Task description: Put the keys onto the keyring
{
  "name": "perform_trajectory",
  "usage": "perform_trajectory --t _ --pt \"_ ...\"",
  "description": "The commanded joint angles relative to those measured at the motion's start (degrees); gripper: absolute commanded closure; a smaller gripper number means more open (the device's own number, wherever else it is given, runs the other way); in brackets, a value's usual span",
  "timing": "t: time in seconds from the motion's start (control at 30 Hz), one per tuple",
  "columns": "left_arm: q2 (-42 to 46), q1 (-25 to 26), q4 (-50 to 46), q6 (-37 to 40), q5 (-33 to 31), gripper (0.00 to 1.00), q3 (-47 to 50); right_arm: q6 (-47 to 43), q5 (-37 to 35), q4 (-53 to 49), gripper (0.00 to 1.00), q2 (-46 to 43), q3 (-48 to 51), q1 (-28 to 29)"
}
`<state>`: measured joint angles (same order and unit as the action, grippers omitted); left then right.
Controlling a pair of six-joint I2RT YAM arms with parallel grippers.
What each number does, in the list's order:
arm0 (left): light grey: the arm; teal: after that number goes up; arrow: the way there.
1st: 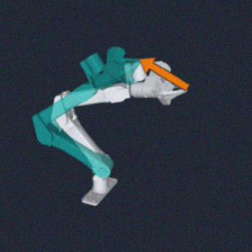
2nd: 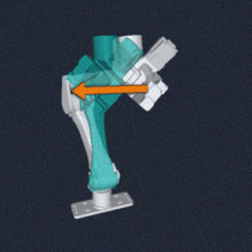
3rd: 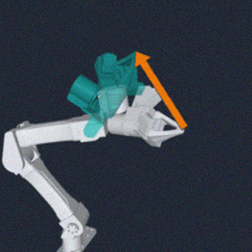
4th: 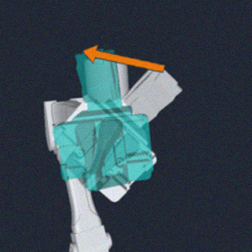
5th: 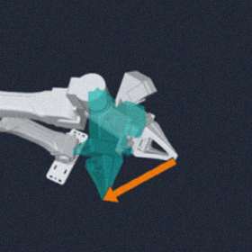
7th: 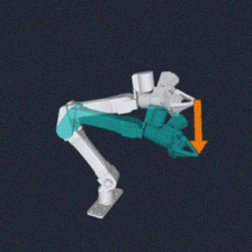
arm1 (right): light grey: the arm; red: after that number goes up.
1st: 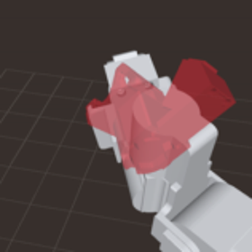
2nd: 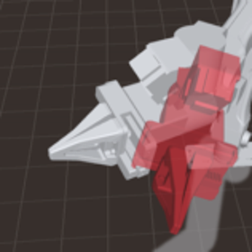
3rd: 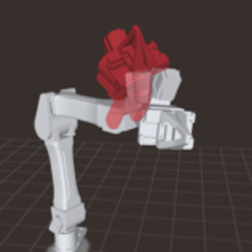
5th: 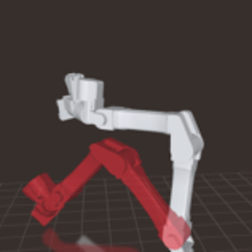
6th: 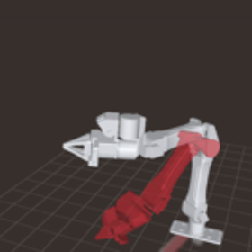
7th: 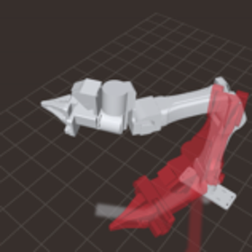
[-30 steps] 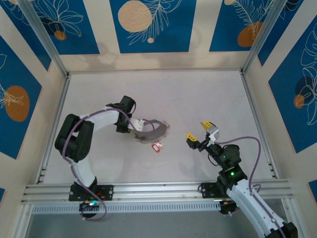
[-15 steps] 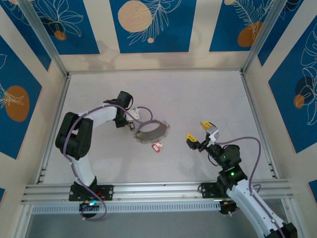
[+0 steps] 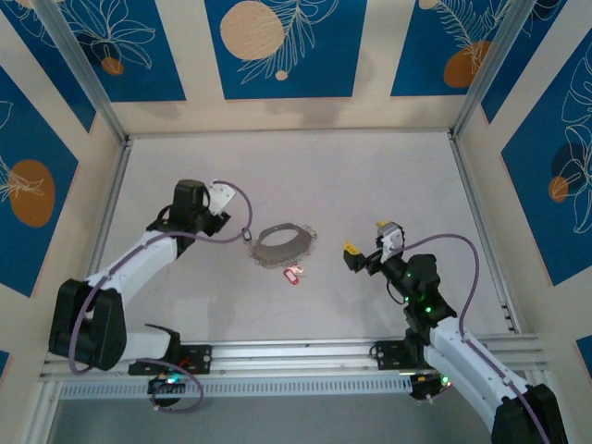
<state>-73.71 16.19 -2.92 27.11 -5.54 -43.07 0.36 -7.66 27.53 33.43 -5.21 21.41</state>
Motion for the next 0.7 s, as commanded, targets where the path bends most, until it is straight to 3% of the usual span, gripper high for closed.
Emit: perform_trajectory --t 0.0,0.17,0.3,0.4,0.57,0.67 --pt "4.0 -0.7 10.2 -7.7 2.5 0.0 6.1 -0.3 -7.6 2.1 0.01 1.5 -1.9 -1.8" --pt "4.8 -3.3 19.2 -12.0 1.1 0.0 14.0 1.0 -7.1 3.4 0.01 5.9 -1.5 -8.6" --pt "0.8 -6.7 29.3 -16.8 7.7 0.0 17.9 1.2 -5.1 8.6 0.01 13.1 -0.9 -12.8" --pt "-3.7 -7.7 36.0 -19.1 8.3 0.0 18.9 2.1 -3.5 14.6 0.01 19.5 -0.8 -14.5" --pt "-6.8 -8.0 38.8 -17.2 9.1 0.0 17.7 0.5 -0.7 24.5 0.01 32.1 -2.9 -15.5" --pt "-9.0 -8.6 42.1 -19.0 5.3 0.0 18.1 -0.8 -0.3 29.4 0.01 38.4 -4.7 -15.7"
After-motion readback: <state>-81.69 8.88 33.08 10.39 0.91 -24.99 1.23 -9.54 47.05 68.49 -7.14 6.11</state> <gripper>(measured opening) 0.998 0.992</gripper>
